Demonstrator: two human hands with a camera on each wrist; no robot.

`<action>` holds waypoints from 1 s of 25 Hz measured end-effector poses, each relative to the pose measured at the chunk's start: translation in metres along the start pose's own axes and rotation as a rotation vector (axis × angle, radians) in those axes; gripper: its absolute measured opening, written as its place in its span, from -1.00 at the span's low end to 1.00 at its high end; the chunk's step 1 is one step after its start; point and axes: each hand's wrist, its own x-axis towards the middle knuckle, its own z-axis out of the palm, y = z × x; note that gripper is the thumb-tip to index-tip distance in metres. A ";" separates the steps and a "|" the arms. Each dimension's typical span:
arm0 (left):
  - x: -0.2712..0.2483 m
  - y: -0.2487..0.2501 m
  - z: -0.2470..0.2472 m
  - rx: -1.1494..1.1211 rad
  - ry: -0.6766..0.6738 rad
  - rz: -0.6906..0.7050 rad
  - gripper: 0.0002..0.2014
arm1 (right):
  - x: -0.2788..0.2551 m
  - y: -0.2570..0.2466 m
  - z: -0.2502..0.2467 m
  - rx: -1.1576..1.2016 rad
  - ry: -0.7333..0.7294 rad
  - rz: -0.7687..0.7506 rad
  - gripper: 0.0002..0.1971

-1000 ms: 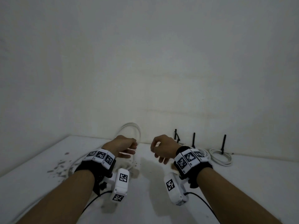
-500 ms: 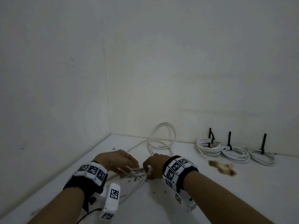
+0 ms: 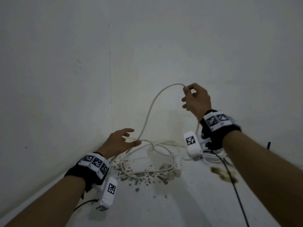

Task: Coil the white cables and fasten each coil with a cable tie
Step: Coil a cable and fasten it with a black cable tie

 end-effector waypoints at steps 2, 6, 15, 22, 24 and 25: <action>0.004 0.003 0.003 0.043 -0.005 0.105 -0.64 | 0.010 -0.017 -0.017 0.034 -0.061 0.023 -0.78; 0.014 0.045 0.026 -0.016 -0.019 0.233 -0.72 | 0.015 -0.031 -0.025 0.143 0.104 0.110 -0.77; 0.018 0.176 0.000 -0.700 -0.292 0.010 -0.68 | -0.029 0.028 -0.079 -0.080 -0.072 0.257 -0.70; 0.002 0.186 0.068 -1.217 -0.491 -0.014 -0.75 | -0.080 0.071 -0.117 -0.560 -0.496 0.213 -0.60; 0.001 0.183 0.089 -1.378 -0.541 -0.016 -0.77 | -0.096 0.083 -0.118 -0.393 -0.565 0.324 -0.56; 0.001 0.180 0.097 -1.436 -0.551 -0.009 -0.77 | -0.106 0.084 -0.119 -0.194 -0.560 0.450 -0.58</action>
